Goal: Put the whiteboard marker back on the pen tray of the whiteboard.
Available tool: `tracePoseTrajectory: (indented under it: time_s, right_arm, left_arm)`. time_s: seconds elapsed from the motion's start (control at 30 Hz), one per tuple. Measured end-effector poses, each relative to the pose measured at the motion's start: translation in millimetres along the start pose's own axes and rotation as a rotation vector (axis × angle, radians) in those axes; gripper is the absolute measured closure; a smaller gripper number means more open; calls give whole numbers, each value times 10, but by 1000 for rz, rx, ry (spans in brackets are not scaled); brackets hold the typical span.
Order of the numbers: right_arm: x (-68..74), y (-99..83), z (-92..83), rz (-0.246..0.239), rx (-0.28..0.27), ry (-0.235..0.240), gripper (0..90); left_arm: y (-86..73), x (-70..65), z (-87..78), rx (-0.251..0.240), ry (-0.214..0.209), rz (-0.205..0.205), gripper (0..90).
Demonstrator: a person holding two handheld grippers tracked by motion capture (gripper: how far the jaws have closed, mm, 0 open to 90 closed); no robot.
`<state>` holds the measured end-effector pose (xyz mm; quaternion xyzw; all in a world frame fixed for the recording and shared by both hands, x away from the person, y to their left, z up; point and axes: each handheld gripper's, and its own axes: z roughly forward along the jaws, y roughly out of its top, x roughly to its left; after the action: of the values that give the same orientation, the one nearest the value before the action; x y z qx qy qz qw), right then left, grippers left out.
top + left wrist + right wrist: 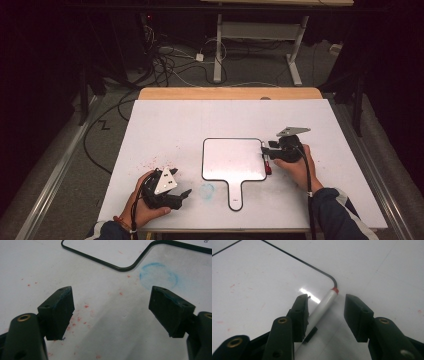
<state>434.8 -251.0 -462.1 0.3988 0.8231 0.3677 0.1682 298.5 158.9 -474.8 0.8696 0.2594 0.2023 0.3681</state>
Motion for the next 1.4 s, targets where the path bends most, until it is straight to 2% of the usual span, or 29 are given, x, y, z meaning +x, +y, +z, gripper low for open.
tracePoseTrajectory:
  time_s: [0.1,0.17,0.27,0.47,0.63,0.7,0.83,0.9,0.93,1.0,1.13,1.23,1.4]
  right_arm:
    - [20,18,-62,-6,-34,2,538]
    - [41,35,-123,-28,-66,-8,528]
    - [79,56,-253,-47,-135,-13,500]
    - [204,39,-582,-169,-241,-58,421]
    - [277,-110,-837,-230,-311,-91,370]
    - [291,-210,-926,-252,-322,-104,340]
    - [306,-436,-1104,-256,-343,-125,314]
    - [317,-543,-1170,-264,-347,-157,307]
    - [322,-597,-1192,-250,-346,-152,291]
    - [339,-696,-1219,-254,-342,-185,276]
    - [354,-844,-1240,-239,-332,-206,265]
    - [343,-904,-1238,-235,-319,-207,265]
    - [328,-898,-1224,-217,-326,-202,262]
  left_arm:
    - [6,2,2,-2,0,0,196]
    - [11,3,3,-3,5,1,196]
    - [19,8,1,-4,11,0,196]
    - [18,20,-5,-6,23,-8,195]
    - [13,37,-21,-11,41,-17,195]
    - [10,40,-23,-9,45,-17,187]
    - [9,40,-33,-15,53,-16,187]
    - [4,37,-40,-15,59,-14,188]
    - [1,36,-45,-16,60,-13,188]
    - [-2,27,-59,-20,65,-11,188]
    - [2,19,-85,-36,80,3,188]
    - [8,20,-82,-38,84,9,187]
    - [6,14,-72,-32,86,20,188]
